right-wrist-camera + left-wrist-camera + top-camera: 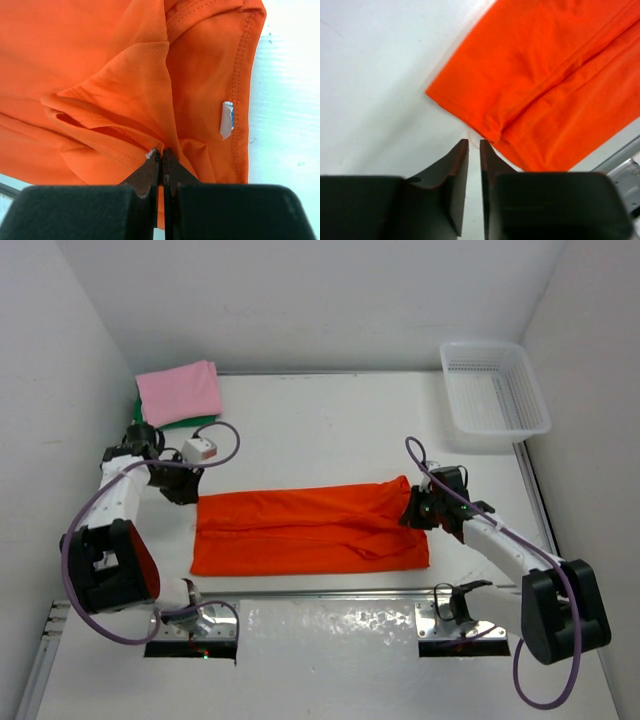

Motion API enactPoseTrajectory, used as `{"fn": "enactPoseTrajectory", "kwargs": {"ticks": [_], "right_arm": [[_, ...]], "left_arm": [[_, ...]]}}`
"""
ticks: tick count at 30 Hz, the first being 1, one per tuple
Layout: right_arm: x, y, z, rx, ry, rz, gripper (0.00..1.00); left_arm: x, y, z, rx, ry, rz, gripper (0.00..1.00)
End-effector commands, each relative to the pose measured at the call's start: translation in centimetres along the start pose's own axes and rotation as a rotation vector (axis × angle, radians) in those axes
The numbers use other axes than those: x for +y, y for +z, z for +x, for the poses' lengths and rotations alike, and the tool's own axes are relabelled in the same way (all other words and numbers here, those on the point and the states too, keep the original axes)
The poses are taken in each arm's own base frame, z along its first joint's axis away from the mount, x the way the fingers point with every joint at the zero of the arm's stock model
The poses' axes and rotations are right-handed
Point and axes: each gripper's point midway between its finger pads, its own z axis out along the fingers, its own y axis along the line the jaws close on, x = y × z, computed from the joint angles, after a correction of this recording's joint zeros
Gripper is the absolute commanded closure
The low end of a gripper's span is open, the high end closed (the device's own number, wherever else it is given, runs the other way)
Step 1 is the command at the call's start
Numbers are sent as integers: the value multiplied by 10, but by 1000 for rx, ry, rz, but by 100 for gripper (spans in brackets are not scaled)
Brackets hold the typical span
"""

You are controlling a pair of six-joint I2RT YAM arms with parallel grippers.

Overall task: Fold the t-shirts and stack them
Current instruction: Fold the other side of the tshirt into a rectangle

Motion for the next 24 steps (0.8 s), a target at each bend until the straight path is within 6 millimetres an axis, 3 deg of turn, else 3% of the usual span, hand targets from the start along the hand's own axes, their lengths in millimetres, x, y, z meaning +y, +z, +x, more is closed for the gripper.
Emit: {"fn": "enactPoseTrajectory", "kwargs": {"ticks": [1, 2, 5, 7, 9, 11, 12, 14, 15, 16, 17, 18, 19, 20, 21, 23, 24], "right_arm": [[8, -2, -12, -55, -28, -31, 100], [7, -1, -11, -53, -24, -32, 100], [8, -1, -11, -55, -27, -36, 100], [8, -1, -11, -51, -29, -37, 100], [10, -3, -15, -57, -40, -39, 100], [12, -5, -15, -54, -51, -46, 100], [13, -6, -14, -51, -55, -54, 100], [14, -7, -7, -30, -54, -69, 100], [15, -7, -1, -14, -53, -75, 100], [14, -7, 2, -6, -51, -75, 100], [13, -6, 5, 0, -52, -74, 100], [13, -6, 7, 5, -52, -73, 100], [11, -4, 12, 14, -50, -71, 100], [12, -2, 14, 21, -45, -83, 100], [14, 1, 16, 29, -35, -98, 100], [17, 5, 21, 43, -2, -121, 100], [18, 8, 23, 50, 15, -128, 100]], "left_arm": [[-22, 12, 20, 56, -70, 98, 85], [-25, 20, 33, 97, -94, 114, 82], [-9, 33, 38, 111, -137, 13, 66], [4, 41, 28, 86, -128, -60, 60], [8, 49, 27, 94, -123, -88, 61], [9, 51, 33, 119, -144, -105, 75], [9, 50, 30, 116, -147, -107, 76], [12, 34, -3, 16, -129, -119, 72], [11, 19, -40, -66, -74, -144, 65], [2, 12, -64, -121, -30, -128, 62], [-24, 13, -100, -172, 82, -86, 59], [-41, 11, -125, -212, 139, -66, 48], [-54, 7, -156, -260, 173, -41, 45], [-78, 12, -175, -284, 212, 24, 43], [-122, 25, -191, -282, 262, 126, 42], [-166, 54, -212, -270, 314, 256, 41], [-204, 68, -215, -254, 367, 336, 39]]}}
